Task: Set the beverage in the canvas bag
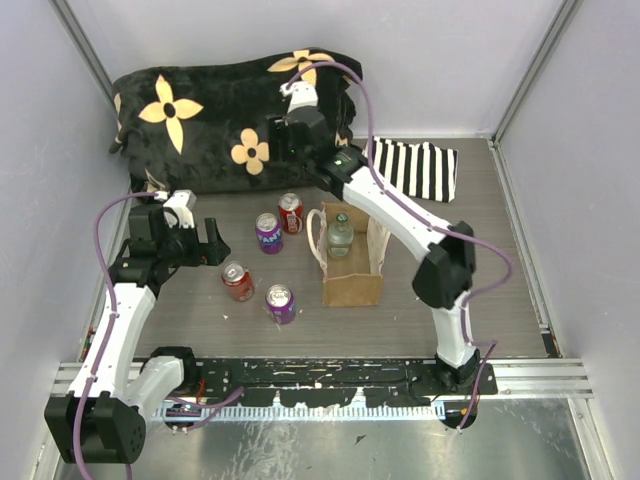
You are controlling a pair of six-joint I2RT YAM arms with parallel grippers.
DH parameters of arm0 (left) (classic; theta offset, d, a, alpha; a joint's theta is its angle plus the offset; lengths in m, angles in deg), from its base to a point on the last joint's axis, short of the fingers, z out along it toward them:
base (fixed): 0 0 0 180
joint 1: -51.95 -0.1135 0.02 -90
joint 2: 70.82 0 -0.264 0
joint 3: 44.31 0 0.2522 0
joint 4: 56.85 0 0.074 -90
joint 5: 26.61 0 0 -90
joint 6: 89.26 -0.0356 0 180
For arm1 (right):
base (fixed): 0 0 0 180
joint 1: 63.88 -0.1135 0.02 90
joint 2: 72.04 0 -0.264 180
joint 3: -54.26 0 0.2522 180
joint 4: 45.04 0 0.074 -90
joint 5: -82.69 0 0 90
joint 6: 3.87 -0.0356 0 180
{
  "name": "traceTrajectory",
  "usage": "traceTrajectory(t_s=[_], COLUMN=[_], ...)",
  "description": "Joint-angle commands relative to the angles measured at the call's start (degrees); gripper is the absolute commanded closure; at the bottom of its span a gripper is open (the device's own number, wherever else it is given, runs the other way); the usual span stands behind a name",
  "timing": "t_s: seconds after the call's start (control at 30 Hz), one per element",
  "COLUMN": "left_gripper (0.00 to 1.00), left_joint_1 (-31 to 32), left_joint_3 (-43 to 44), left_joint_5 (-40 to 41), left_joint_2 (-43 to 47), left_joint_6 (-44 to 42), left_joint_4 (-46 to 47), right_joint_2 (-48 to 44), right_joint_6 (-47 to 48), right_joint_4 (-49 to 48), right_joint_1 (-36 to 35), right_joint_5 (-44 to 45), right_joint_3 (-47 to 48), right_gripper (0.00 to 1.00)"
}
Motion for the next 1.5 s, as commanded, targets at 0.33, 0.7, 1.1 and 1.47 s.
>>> traceTrajectory(t_s=[0.33, 0.7, 1.1, 1.47], left_gripper=[0.02, 0.02, 0.02, 0.02], left_joint_1=[0.1, 0.1, 0.1, 0.1], left_joint_3=[0.0, 0.1, -0.4, -0.4], left_joint_5=[-0.9, -1.0, -1.1, -1.1], left_joint_2=[2.1, 1.7, 1.9, 2.0], left_joint_6=[-0.5, -0.6, -0.3, -0.4], left_joint_4=[-0.3, -0.2, 0.2, 0.0], right_joint_2=[18.1, 21.3, 21.9, 23.4], right_joint_6=[-2.6, -2.7, -2.8, -2.5], right_joint_4=[24.8, 28.5, 29.8, 32.9], right_joint_1=[0.1, 0.3, 0.4, 0.6], right_joint_5=[-10.8, -11.9, -11.4, -12.9], right_joint_3=[17.1, 15.4, 13.6, 14.3], right_gripper=[0.29, 0.27, 0.28, 0.21])
